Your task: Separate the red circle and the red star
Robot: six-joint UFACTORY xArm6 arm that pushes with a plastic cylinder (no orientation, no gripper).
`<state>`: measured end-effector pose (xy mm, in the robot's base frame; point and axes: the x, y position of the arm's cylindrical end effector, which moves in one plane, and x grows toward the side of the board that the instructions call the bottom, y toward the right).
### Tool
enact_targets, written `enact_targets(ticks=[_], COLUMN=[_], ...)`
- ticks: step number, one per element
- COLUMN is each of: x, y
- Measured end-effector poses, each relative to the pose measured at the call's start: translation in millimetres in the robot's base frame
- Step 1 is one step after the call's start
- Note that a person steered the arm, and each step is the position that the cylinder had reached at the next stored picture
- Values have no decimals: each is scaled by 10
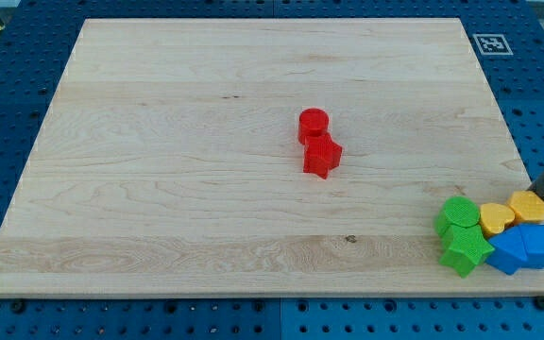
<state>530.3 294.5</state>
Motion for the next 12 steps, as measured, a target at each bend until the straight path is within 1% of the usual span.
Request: enact_targets(ticks=[2,3,4,5,6,7,8,9,10,11,12], x=[106,-29,-353,-755,-1162,-1414,-1469,-1413,-1074,-821,-821], y=[15,243,220,-113,-684,-1498,-2308,-3046,-3309,-3215,-2876])
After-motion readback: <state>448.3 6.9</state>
